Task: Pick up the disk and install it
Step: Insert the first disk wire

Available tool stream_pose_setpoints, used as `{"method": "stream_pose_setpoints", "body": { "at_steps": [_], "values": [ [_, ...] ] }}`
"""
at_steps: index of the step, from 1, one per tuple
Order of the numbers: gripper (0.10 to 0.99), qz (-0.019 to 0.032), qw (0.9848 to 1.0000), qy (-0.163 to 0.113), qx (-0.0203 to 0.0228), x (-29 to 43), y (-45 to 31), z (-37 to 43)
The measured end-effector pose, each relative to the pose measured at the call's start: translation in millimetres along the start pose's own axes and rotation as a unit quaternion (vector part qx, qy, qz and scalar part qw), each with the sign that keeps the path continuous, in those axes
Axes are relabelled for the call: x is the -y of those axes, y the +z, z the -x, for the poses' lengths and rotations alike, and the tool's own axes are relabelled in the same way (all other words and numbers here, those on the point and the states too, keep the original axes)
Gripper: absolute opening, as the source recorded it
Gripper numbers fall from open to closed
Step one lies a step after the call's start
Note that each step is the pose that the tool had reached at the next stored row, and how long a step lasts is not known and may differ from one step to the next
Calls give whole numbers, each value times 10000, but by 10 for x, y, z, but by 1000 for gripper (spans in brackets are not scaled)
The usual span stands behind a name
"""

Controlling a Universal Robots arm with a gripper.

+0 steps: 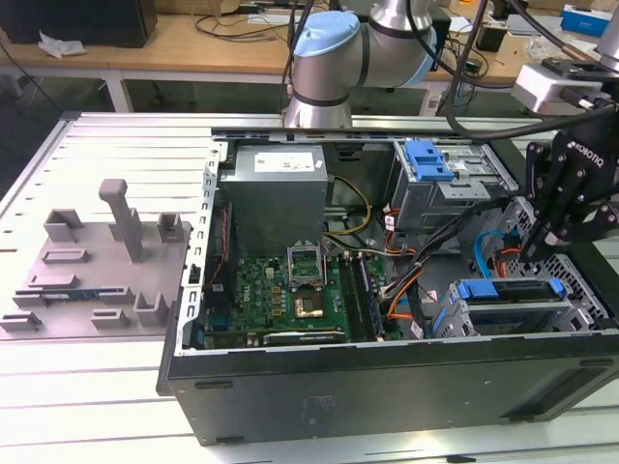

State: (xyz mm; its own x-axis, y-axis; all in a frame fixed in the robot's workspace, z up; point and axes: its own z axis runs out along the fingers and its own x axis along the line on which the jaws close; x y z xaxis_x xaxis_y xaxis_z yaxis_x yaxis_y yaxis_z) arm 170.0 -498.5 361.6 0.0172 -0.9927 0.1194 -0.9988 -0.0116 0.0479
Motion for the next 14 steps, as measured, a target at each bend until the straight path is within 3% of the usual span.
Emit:
{"method": "stream_pose_setpoints", "body": {
  "at_steps": [2,3,4,5,6,14],
  "values": [
    [165,9,10000,-5,0,0,5,-1],
    [165,8,10000,-9,36,1,11,-3],
    [165,7,9999,-13,106,1,13,-9],
    [165,5,9997,-18,230,1,17,-32],
    [165,4,9996,-20,266,1,18,-48],
    [165,4,9995,-19,301,55,25,-118]
  ]
}}
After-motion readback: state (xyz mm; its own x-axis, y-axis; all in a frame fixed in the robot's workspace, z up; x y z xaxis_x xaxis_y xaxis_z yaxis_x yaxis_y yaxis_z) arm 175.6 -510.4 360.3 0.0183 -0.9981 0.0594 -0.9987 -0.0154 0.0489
